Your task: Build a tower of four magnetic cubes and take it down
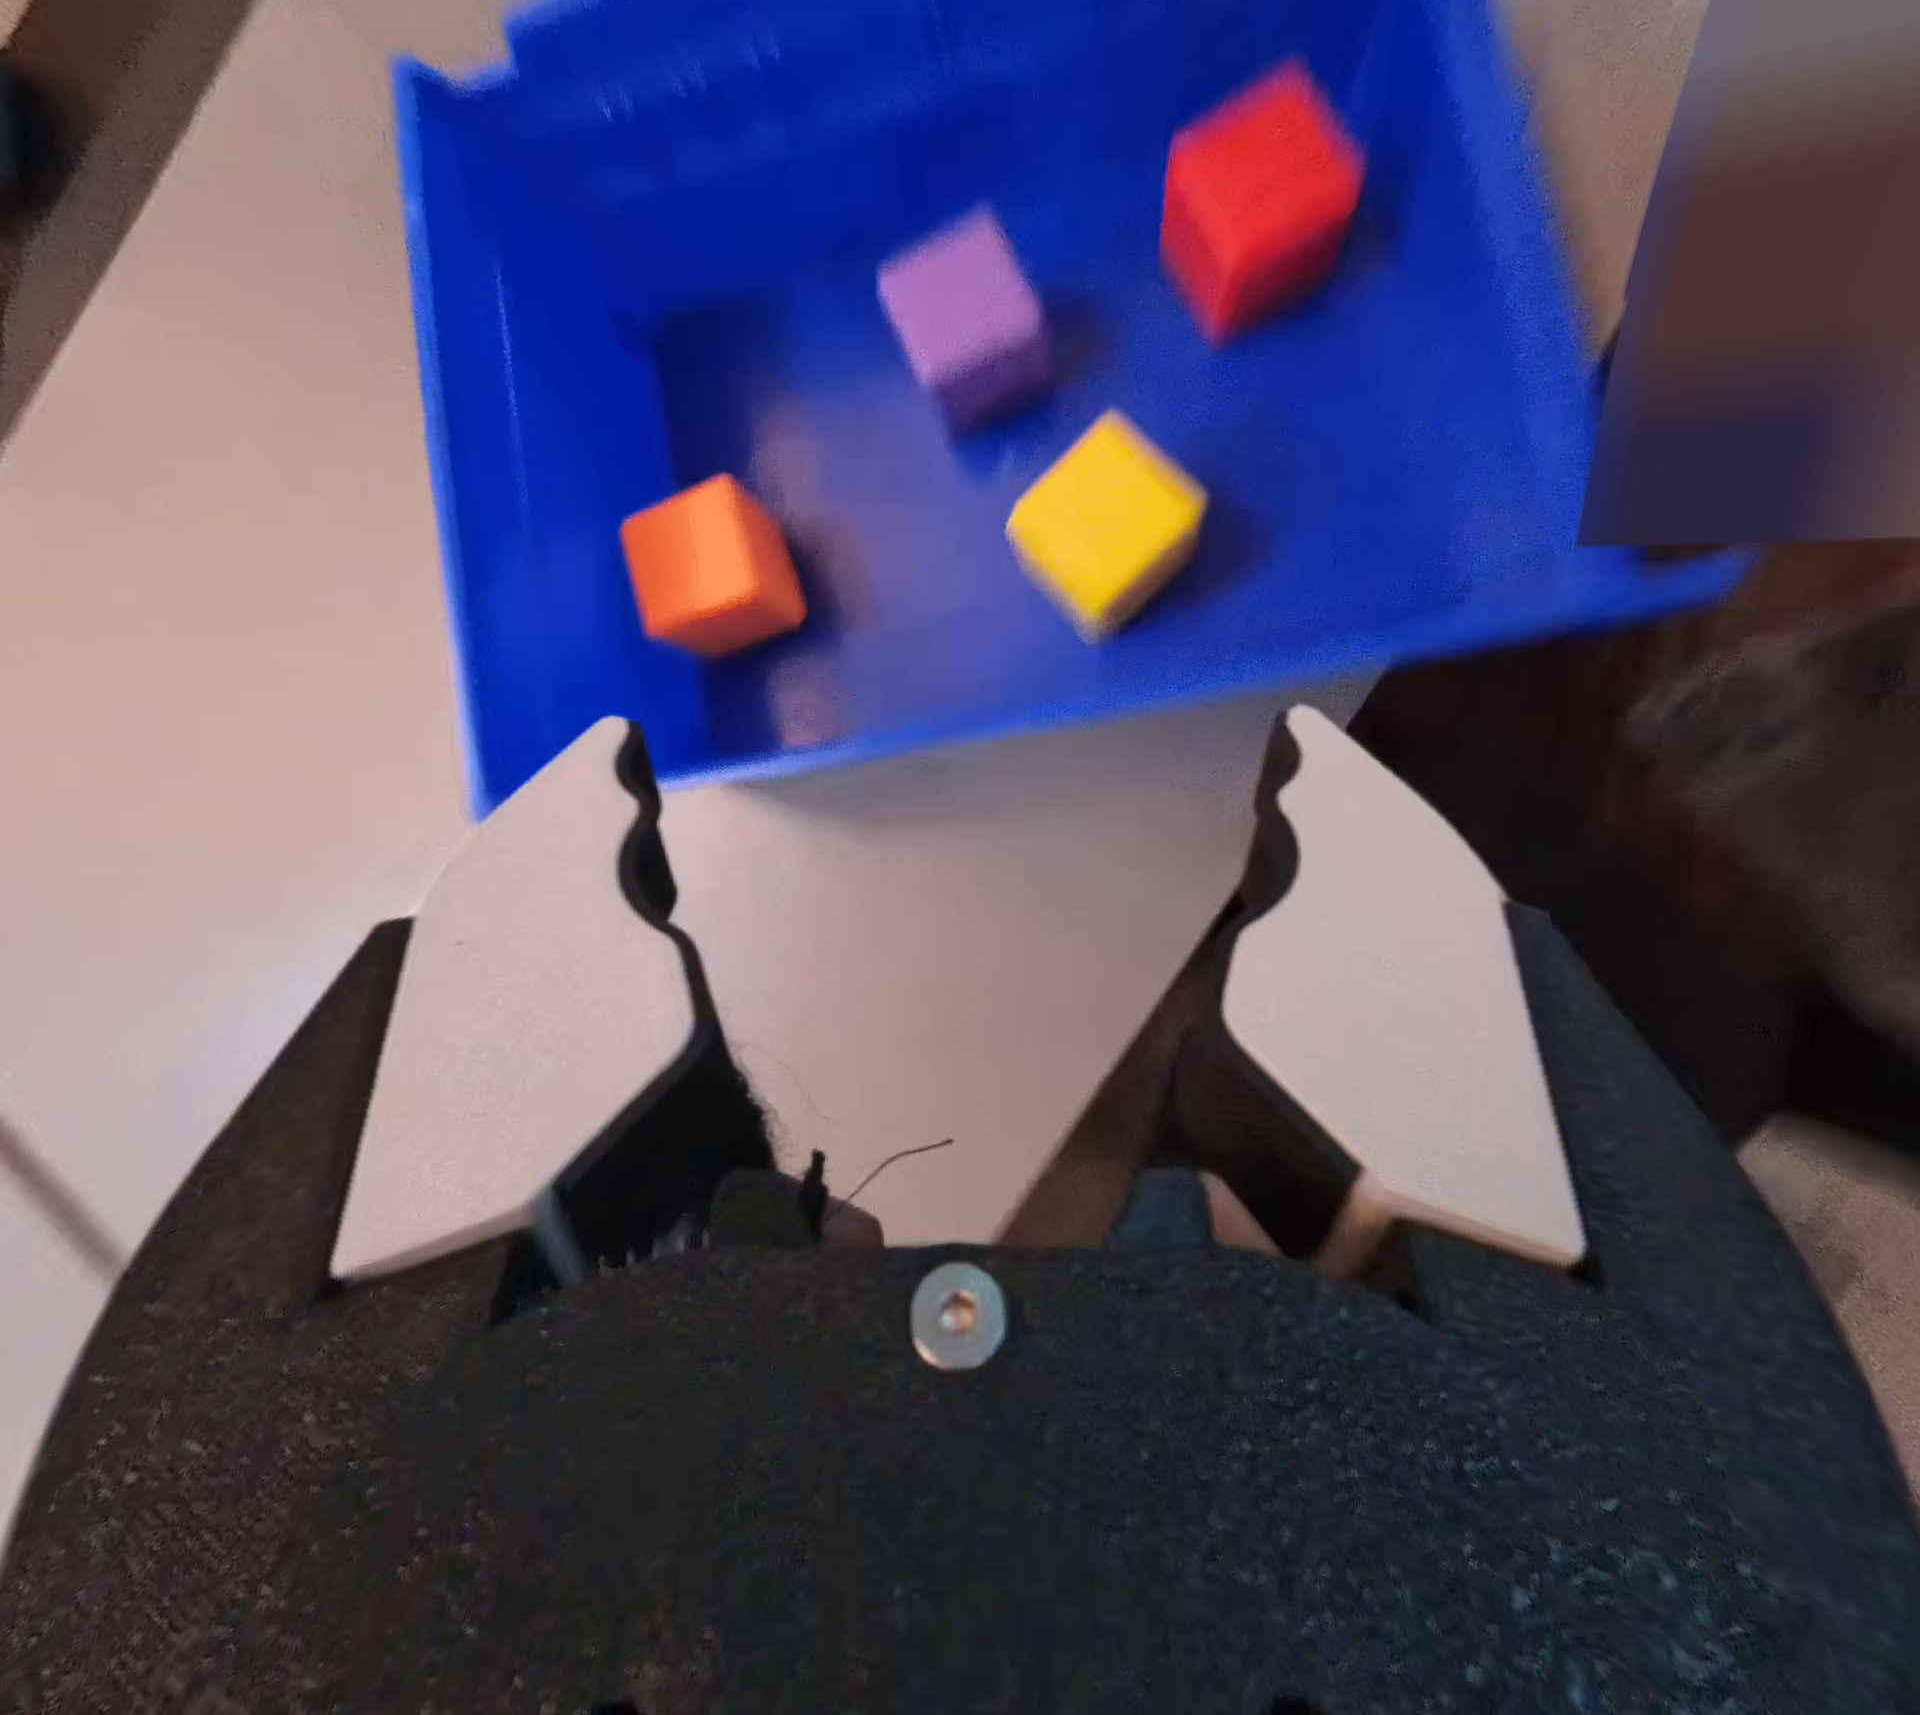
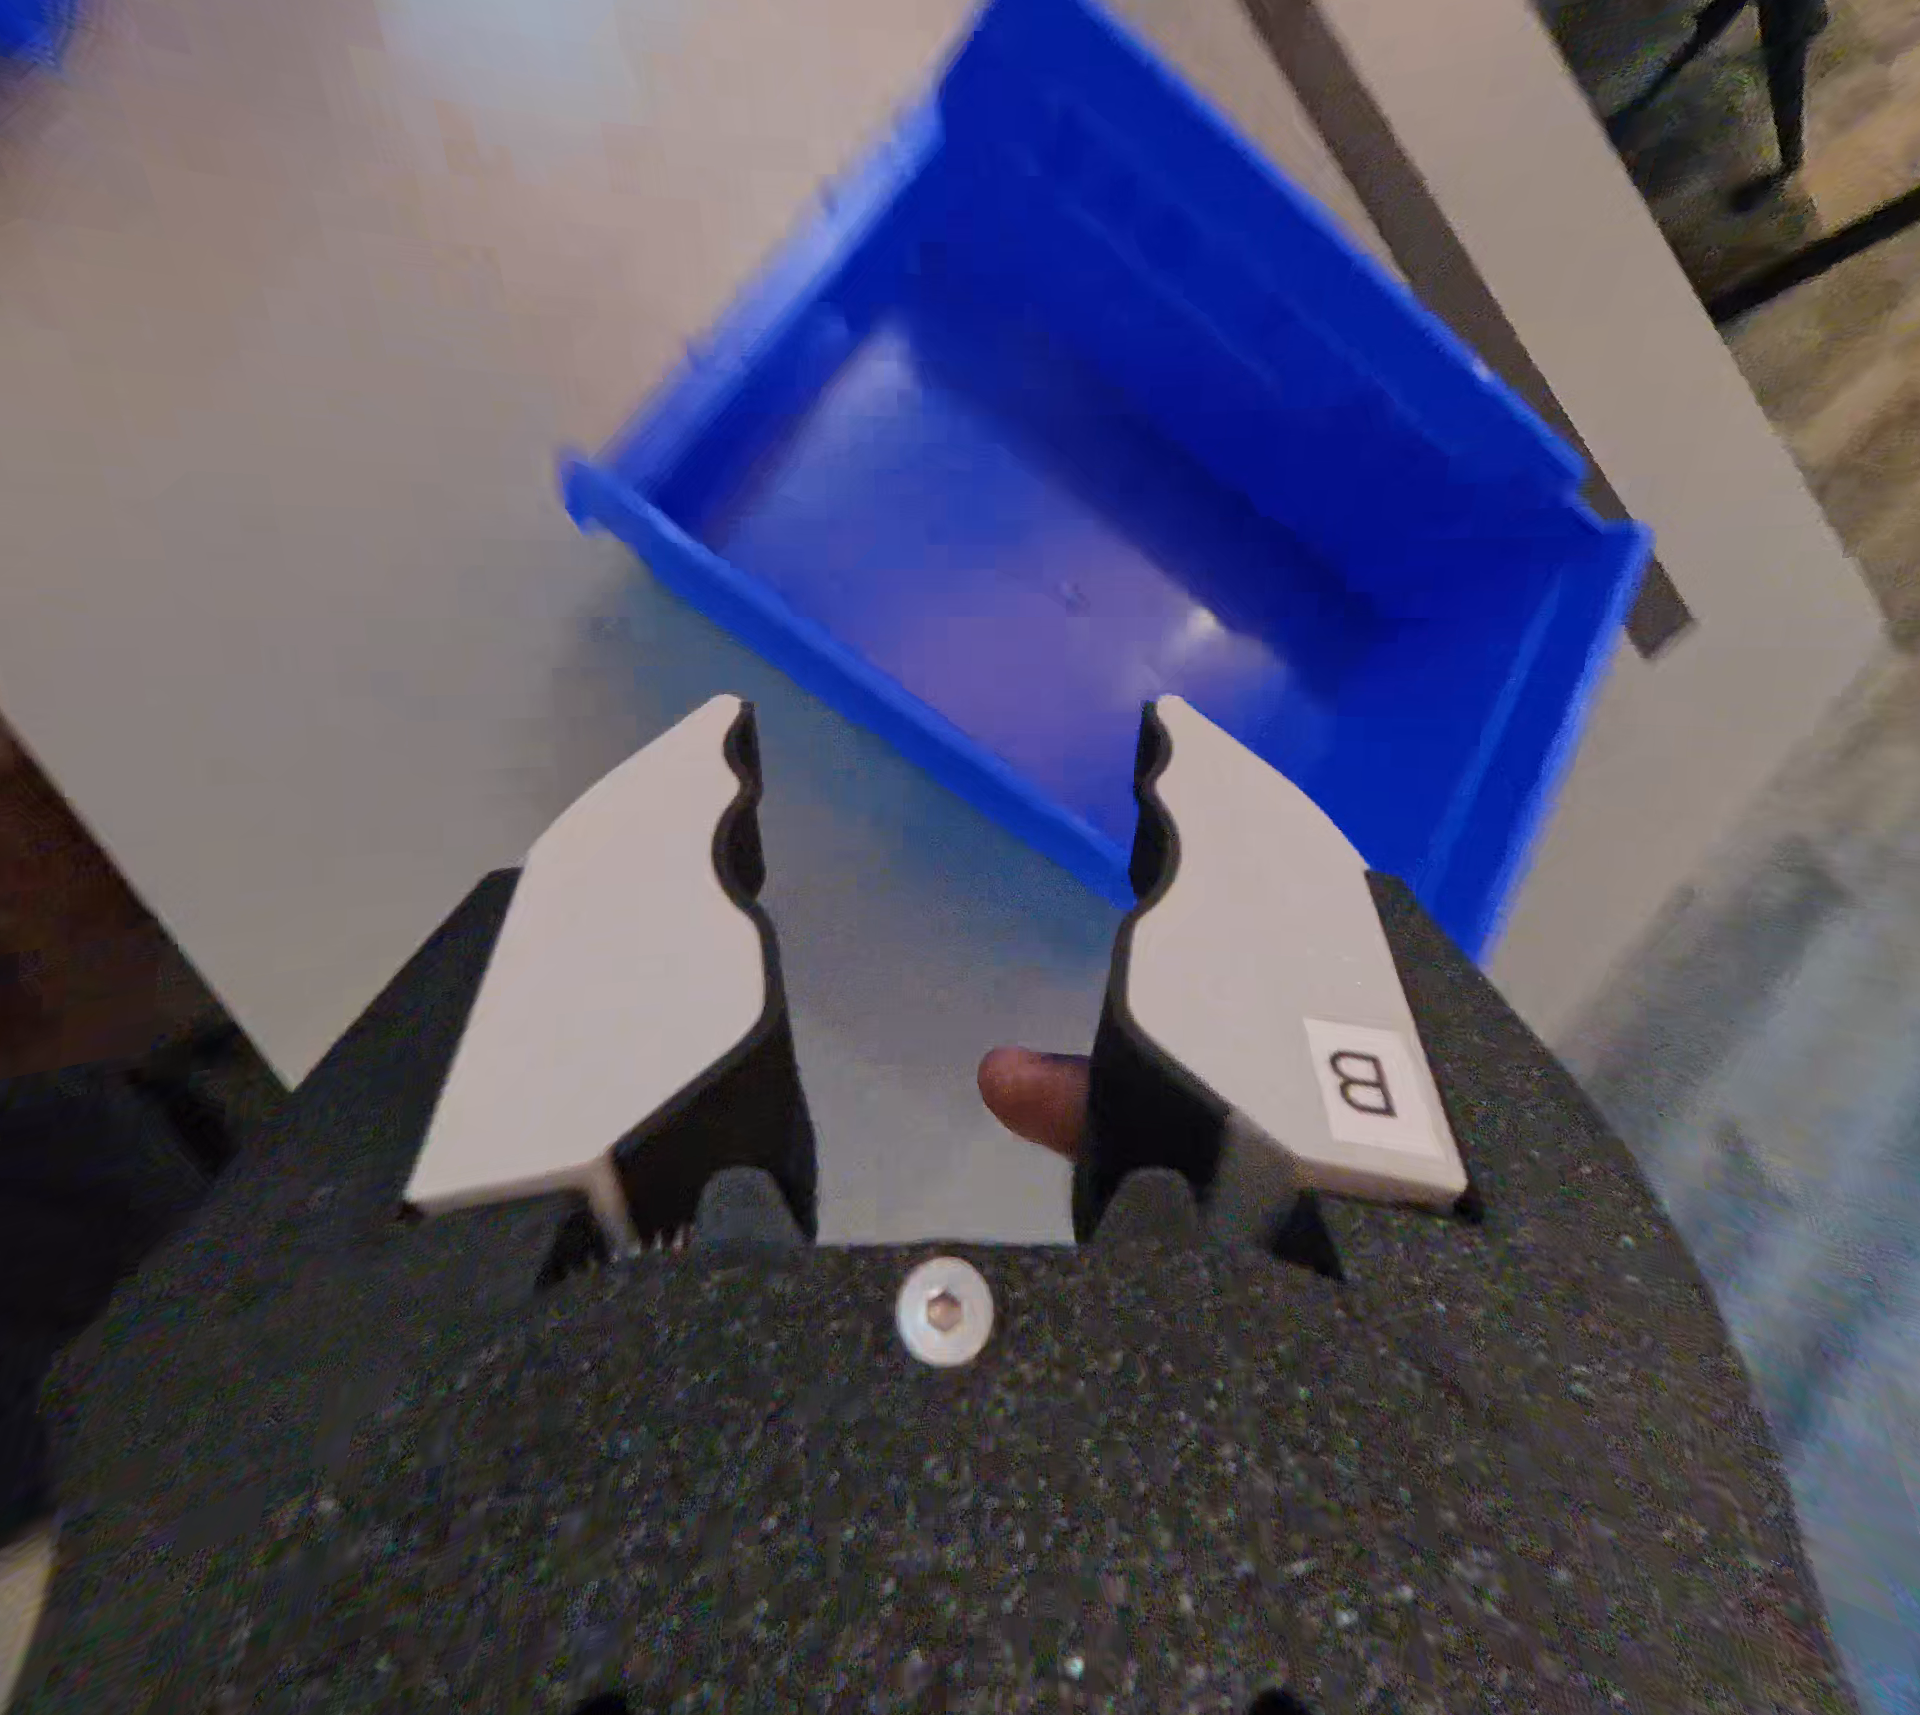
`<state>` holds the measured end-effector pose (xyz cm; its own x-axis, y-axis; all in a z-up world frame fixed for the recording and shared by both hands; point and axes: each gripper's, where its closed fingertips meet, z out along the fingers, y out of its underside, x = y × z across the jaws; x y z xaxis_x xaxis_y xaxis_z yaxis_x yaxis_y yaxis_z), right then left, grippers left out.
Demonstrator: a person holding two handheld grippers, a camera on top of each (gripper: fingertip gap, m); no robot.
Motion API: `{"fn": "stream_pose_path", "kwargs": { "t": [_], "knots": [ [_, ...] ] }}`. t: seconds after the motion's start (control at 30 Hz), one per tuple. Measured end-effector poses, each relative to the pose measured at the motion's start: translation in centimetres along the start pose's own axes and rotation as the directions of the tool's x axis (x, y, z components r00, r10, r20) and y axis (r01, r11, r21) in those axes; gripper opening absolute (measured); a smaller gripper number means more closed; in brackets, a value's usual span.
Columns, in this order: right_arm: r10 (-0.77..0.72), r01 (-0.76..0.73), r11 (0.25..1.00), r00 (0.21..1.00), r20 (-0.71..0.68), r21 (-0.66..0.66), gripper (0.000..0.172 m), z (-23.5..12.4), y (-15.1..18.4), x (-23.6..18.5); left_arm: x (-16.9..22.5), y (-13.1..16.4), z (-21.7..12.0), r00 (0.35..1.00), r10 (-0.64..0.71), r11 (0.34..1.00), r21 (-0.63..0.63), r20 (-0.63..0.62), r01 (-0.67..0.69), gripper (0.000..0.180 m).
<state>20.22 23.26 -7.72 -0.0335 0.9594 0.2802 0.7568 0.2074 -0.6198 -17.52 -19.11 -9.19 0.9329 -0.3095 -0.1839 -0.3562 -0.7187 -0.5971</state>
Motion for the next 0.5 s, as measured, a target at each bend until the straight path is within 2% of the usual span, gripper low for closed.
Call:
{"fn": "stream_pose_path", "kwargs": {
  "t": [0.07,0.1,0.17,0.23,0.3,0.37,0.5],
  "knots": [
    [0.085,-0.087,0.990,0.996,0.020,0.109,0.067,0.4,-4.0,-1.7,3.4,-3.9,-0.1,0.985,-0.169,0.979,0.112,-0.036,0.172,0.099],
    [0.112,-0.116,0.984,0.993,0.034,0.138,0.066,0.8,-5.8,-2.4,5.4,-5.8,0.1,0.979,-0.192,0.967,0.159,-0.065,0.200,0.094],
    [0.146,-0.153,0.980,0.987,0.066,0.126,0.066,2.5,-8.6,-3.6,8.4,-8.4,1.6,0.987,-0.153,0.971,0.178,-0.055,0.160,0.090],
    [0.187,-0.191,0.981,0.978,0.089,0.036,0.073,5.3,-10.0,-4.2,11.1,-10.0,4.2,0.991,-0.103,0.985,0.133,-0.080,0.113,0.088],
    [0.237,-0.229,0.970,0.965,0.117,-0.079,0.075,8.5,-10.4,-4.7,12.6,-10.6,7.4,0.991,-0.100,0.993,0.052,-0.090,0.105,0.082],
    [0.280,-0.254,0.950,0.950,0.137,-0.184,0.075,11.8,-10.0,-5.1,13.9,-10.0,10.2,0.988,-0.086,0.995,-0.068,-0.127,0.077,0.076],
    [0.323,-0.275,0.881,0.944,0.065,-0.385,0.073,16.7,-6.8,-4.1,15.2,-7.7,13.6,0.983,-0.098,0.966,-0.252,-0.154,0.057,0.070]
  ]
}}
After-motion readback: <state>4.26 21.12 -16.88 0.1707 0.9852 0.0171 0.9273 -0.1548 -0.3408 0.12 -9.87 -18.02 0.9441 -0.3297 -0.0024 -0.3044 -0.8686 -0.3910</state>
